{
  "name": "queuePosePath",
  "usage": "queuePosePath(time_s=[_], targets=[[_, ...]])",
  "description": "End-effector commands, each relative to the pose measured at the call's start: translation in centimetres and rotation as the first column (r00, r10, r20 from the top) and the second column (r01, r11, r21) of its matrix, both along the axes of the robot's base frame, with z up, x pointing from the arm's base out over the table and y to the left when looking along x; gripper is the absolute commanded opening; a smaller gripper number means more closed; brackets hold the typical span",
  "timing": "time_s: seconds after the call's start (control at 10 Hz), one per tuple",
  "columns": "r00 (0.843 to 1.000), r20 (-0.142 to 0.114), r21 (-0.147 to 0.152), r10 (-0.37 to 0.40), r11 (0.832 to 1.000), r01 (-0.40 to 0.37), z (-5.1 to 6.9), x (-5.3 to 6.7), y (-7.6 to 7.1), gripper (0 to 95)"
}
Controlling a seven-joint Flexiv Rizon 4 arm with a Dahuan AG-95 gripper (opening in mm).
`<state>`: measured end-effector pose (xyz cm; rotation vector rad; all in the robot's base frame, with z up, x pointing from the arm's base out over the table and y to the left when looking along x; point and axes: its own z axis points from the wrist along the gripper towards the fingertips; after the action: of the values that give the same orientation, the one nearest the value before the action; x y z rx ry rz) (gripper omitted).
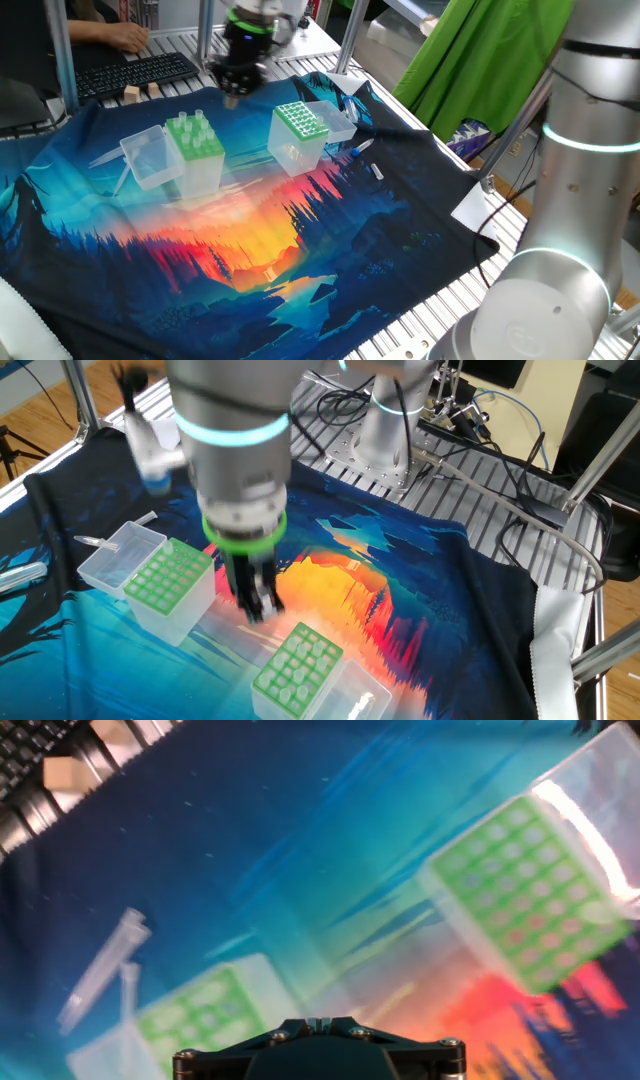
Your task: Transfer all large pipette tips from one holder to another
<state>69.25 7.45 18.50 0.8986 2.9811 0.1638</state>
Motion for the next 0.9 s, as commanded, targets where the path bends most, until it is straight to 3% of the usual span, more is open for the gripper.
queuePosePath(time_s=[0.1, 0.6, 0.9], targets=[[1.0, 0.001, 0.002, -0.011, 1.0, 0.011, 0.0, 1.1, 0.8, 19.0], [1.0, 0.002, 0.001, -0.026, 1.0, 0.026, -1.0, 3.2, 2.3, 19.0], [1.0, 0.007, -0.014, -0.026, 1.0, 0.026, -1.7, 3.6, 3.0, 19.0]])
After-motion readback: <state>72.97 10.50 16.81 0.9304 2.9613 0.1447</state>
